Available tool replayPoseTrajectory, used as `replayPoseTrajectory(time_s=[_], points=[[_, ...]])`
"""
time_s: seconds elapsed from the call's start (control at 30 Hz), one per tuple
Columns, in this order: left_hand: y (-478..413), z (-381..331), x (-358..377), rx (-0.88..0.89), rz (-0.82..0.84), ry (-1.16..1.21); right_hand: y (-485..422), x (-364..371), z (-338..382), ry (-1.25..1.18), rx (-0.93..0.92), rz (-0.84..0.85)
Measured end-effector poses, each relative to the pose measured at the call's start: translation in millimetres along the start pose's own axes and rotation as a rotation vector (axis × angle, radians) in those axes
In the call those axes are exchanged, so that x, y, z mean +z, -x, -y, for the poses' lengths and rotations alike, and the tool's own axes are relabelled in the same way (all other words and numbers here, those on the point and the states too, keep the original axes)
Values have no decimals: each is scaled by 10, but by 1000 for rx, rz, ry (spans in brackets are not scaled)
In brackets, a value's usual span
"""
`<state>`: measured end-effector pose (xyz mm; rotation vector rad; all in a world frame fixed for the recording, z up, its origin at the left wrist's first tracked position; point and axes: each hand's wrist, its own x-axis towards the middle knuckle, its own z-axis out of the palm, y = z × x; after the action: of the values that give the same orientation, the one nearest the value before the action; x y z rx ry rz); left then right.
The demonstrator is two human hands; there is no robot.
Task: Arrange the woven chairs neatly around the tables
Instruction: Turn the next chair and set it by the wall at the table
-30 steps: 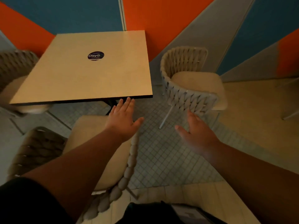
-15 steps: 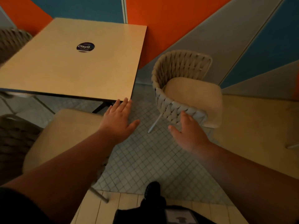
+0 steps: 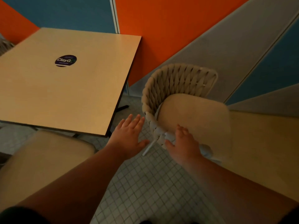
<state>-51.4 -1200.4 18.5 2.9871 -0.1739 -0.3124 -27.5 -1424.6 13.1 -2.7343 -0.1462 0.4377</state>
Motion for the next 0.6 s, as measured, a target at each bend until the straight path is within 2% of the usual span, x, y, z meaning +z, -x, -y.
replayPoseTrajectory(time_s=[0.17, 0.33, 0.43, 0.6], points=[[-733, 74, 238, 51, 104, -247, -654, 359, -225, 72, -19, 126], [-1376, 87, 336, 59, 179, -424, -886, 607, -370, 204, -79, 36], [-1800, 54, 376, 121, 191, -530, -905, 641, -432, 183, -119, 6], [-2168, 59, 546, 220, 330, -597, -924, 632, -445, 139, -148, 1]])
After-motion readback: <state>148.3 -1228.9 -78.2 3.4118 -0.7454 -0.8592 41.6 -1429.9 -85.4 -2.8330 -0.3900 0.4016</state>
